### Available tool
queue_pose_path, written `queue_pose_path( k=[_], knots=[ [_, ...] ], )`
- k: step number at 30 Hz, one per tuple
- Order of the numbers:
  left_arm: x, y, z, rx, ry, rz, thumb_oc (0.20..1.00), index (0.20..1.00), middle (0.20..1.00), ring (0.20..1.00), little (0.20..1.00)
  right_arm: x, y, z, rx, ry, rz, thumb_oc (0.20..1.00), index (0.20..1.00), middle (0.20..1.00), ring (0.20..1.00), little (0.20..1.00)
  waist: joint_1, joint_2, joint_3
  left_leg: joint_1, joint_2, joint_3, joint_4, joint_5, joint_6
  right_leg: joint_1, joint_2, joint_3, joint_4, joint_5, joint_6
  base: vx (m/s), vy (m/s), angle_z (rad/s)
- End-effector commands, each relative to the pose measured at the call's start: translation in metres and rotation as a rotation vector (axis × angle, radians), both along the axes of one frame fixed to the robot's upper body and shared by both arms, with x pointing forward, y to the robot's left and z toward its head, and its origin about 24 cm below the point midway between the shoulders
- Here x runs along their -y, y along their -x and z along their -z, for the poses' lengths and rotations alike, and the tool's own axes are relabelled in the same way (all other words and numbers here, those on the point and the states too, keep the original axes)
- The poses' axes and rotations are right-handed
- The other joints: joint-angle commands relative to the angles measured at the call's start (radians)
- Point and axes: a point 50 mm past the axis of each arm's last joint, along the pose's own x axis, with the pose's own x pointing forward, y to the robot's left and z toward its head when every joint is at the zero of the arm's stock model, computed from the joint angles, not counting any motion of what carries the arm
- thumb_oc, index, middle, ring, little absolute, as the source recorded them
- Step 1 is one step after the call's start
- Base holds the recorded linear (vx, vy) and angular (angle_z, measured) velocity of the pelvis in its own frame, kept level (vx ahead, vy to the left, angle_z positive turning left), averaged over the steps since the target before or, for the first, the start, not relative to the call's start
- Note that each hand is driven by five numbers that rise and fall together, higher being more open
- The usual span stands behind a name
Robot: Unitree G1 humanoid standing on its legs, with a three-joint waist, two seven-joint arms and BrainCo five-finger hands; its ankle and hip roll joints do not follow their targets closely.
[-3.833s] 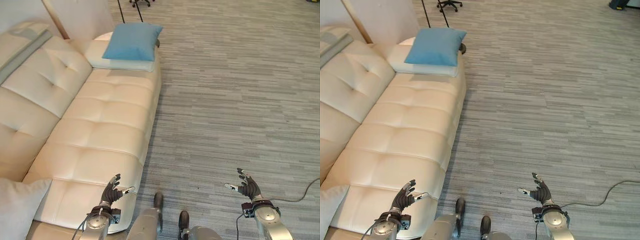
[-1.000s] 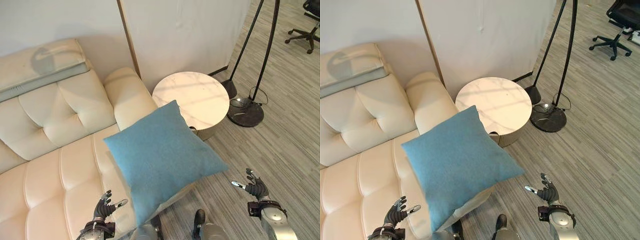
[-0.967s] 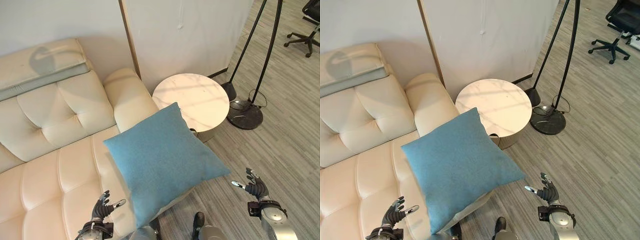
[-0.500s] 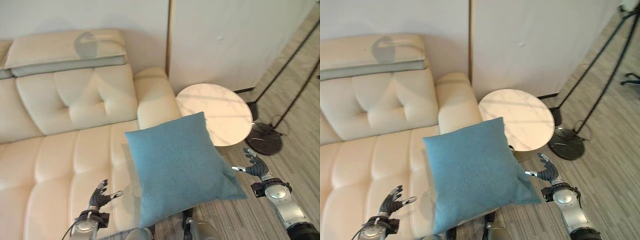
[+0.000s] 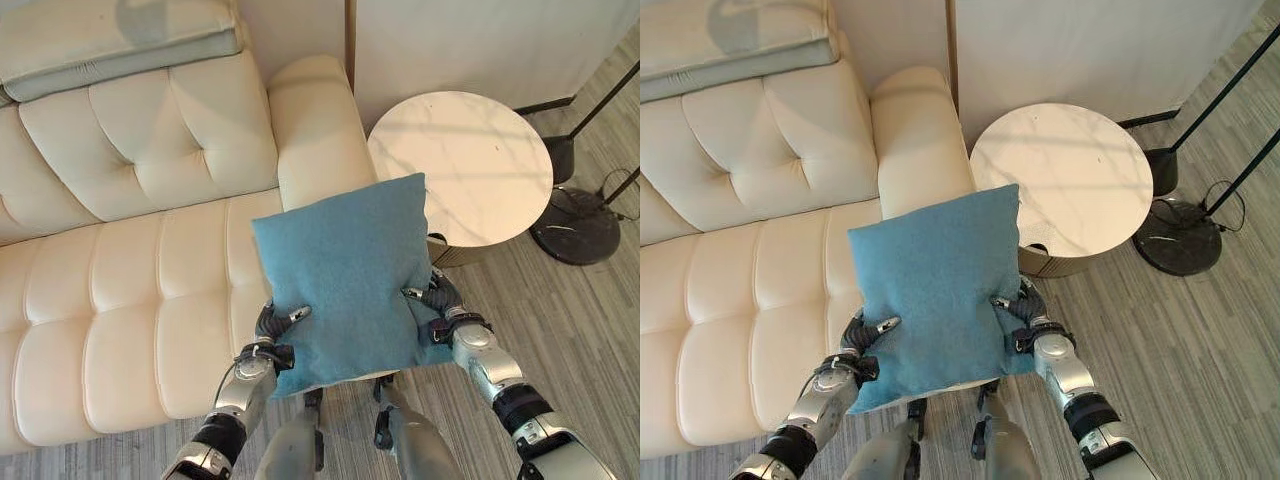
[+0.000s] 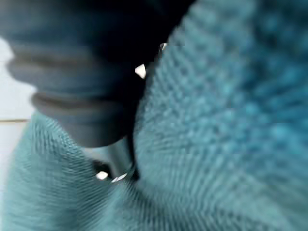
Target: Pick up all the scattered cushions and arrange them neatly on the sofa.
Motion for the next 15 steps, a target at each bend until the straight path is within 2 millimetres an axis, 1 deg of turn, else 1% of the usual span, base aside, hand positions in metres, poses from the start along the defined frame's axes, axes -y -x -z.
queue_pose_path(
  k=[1, 4, 5, 8, 10, 11, 12, 13, 14, 15],
  knots=[
    [0.056, -0.022, -0.060, 0.294, 0.196, 0.164, 0.200, 0.200, 0.200, 0.200, 0.200, -0.063, 0.011, -0.028, 0.150, -0.176, -0.249, 0.200, 0.200, 0.200, 0.200, 0.200, 0.001, -0.017, -0.021, -0.012, -0.010, 0.021, -0.028, 0.017, -0.026, 0.091, -0.003, 0.026, 0.057, -0.165, 0.069, 0.03, 0.047, -0.02],
    [0.053, -0.019, -0.060, 0.303, 0.207, 0.162, 0.200, 0.200, 0.200, 0.200, 0.200, -0.058, 0.015, -0.028, 0.156, -0.176, -0.245, 0.200, 0.200, 0.200, 0.200, 0.200, -0.001, -0.019, -0.029, 0.000, -0.010, 0.023, -0.028, 0.011, -0.024, 0.103, -0.004, 0.029, 0.053, -0.166, 0.070, 0.03, 0.043, -0.04],
    [0.045, -0.012, -0.061, 0.310, 0.229, 0.138, 0.200, 0.200, 0.200, 0.200, 0.200, -0.049, 0.024, -0.026, 0.162, -0.184, -0.231, 0.200, 0.200, 0.200, 0.200, 0.200, -0.005, -0.023, -0.049, 0.024, -0.010, 0.027, -0.028, -0.001, -0.021, 0.128, -0.006, 0.031, 0.046, -0.166, 0.072, 0.08, 0.053, -0.01],
    [0.033, -0.001, -0.060, 0.318, 0.236, 0.115, 0.200, 0.200, 0.200, 0.200, 0.200, -0.036, 0.037, -0.025, 0.175, -0.188, -0.201, 0.200, 0.200, 0.200, 0.200, 0.200, -0.012, -0.031, -0.083, 0.062, -0.010, 0.039, -0.028, -0.024, -0.013, 0.165, -0.009, 0.037, 0.035, -0.166, 0.077, 0.07, 0.057, -0.03],
    [0.033, 0.000, -0.060, 0.317, 0.236, 0.115, 0.200, 0.200, 0.200, 0.200, 0.200, -0.036, 0.037, -0.025, 0.174, -0.188, -0.200, 0.200, 0.200, 0.200, 0.200, 0.200, -0.012, -0.032, -0.083, 0.064, -0.010, 0.039, -0.028, -0.024, -0.013, 0.166, -0.008, 0.038, 0.034, -0.166, 0.078, 0.03, 0.060, -0.15],
    [0.025, 0.008, -0.063, 0.338, 0.235, 0.098, 0.200, 0.200, 0.200, 0.200, 0.200, -0.028, 0.049, -0.022, 0.178, -0.212, -0.163, 0.200, 0.200, 0.200, 0.200, 0.200, -0.022, -0.041, -0.111, 0.104, -0.013, 0.053, -0.028, -0.045, -0.004, 0.196, -0.008, 0.056, 0.025, -0.160, 0.086, 0.03, 0.098, -0.15],
    [0.025, 0.008, -0.063, 0.338, 0.235, 0.098, 0.200, 0.200, 0.200, 0.200, 0.200, -0.028, 0.049, -0.022, 0.178, -0.212, -0.163, 0.200, 0.200, 0.200, 0.200, 0.200, -0.022, -0.041, -0.111, 0.104, -0.013, 0.053, -0.028, -0.045, -0.004, 0.196, -0.008, 0.057, 0.025, -0.160, 0.086, 0.06, 0.190, -0.13],
    [0.016, 0.012, -0.069, 0.368, 0.182, 0.108, 0.200, 0.200, 0.200, 0.200, 0.200, -0.021, 0.057, -0.018, 0.169, -0.227, -0.132, 0.200, 0.200, 0.200, 0.200, 0.200, -0.030, -0.046, -0.133, 0.133, -0.014, 0.066, -0.028, -0.059, 0.005, 0.213, -0.009, 0.076, 0.020, -0.156, 0.092, 0.03, 0.092, -0.18],
    [0.016, 0.012, -0.068, 0.367, 0.182, 0.108, 0.200, 0.200, 0.200, 0.200, 0.200, -0.021, 0.057, -0.018, 0.168, -0.227, -0.132, 0.200, 0.200, 0.200, 0.200, 0.200, -0.029, -0.047, -0.133, 0.134, -0.014, 0.067, -0.028, -0.060, 0.005, 0.214, -0.008, 0.077, 0.019, -0.156, 0.092, 0.02, 0.179, -0.32],
    [0.009, 0.015, -0.074, 0.396, 0.144, 0.111, 0.200, 0.200, 0.200, 0.200, 0.200, -0.017, 0.063, -0.020, 0.186, -0.221, -0.133, 0.200, 0.200, 0.200, 0.200, 0.200, -0.037, -0.052, -0.143, 0.155, -0.015, 0.082, -0.028, -0.069, 0.014, 0.219, -0.008, 0.099, 0.019, -0.148, 0.102, -0.03, 0.126, -0.40]
  ],
)
